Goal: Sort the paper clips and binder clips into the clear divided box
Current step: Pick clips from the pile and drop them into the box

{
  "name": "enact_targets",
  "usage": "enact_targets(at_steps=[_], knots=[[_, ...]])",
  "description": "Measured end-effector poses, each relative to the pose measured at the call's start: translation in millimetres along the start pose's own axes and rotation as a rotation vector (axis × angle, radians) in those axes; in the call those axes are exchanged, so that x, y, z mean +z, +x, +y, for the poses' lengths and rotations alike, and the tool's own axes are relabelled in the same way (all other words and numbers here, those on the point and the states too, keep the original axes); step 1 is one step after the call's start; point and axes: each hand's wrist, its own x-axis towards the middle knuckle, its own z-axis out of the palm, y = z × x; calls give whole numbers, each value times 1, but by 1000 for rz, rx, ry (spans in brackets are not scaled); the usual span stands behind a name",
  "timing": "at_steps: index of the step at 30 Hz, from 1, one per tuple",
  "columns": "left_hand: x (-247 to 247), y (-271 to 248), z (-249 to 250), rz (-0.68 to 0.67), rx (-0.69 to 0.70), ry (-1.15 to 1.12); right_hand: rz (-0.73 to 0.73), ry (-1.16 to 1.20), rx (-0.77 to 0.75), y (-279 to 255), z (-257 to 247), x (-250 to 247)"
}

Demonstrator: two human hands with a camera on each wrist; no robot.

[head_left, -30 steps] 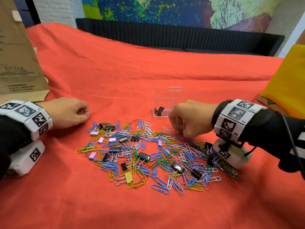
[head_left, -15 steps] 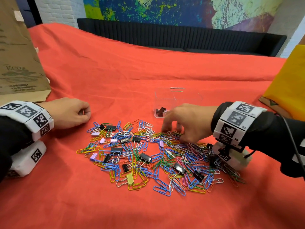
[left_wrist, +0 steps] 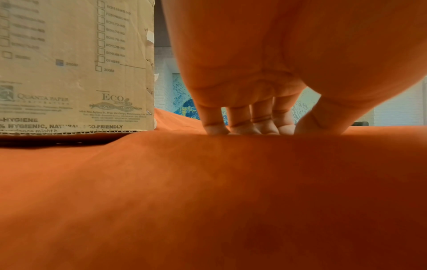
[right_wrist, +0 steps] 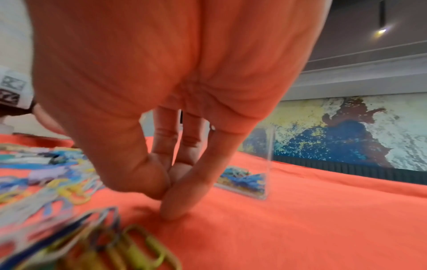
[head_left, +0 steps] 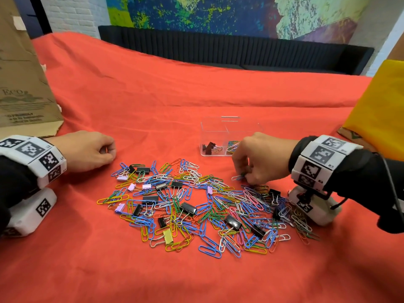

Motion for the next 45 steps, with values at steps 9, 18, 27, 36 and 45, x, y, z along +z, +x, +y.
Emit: enact_targets(at_steps=[9, 18, 27, 36, 45], knots=[[3, 3, -3, 3, 21, 2, 361, -21, 209, 17, 38, -65], [3, 3, -3, -1, 14, -11, 400, -39, 172, 17, 51, -49], [4, 3, -2, 10, -7, -38, -181, 36, -23, -32, 11, -2], [1, 1, 0, 7, 3, -4, -116, 36, 4, -20, 14, -5], [0, 1, 2, 9, 0, -13, 315, 30, 135, 2, 42, -59]])
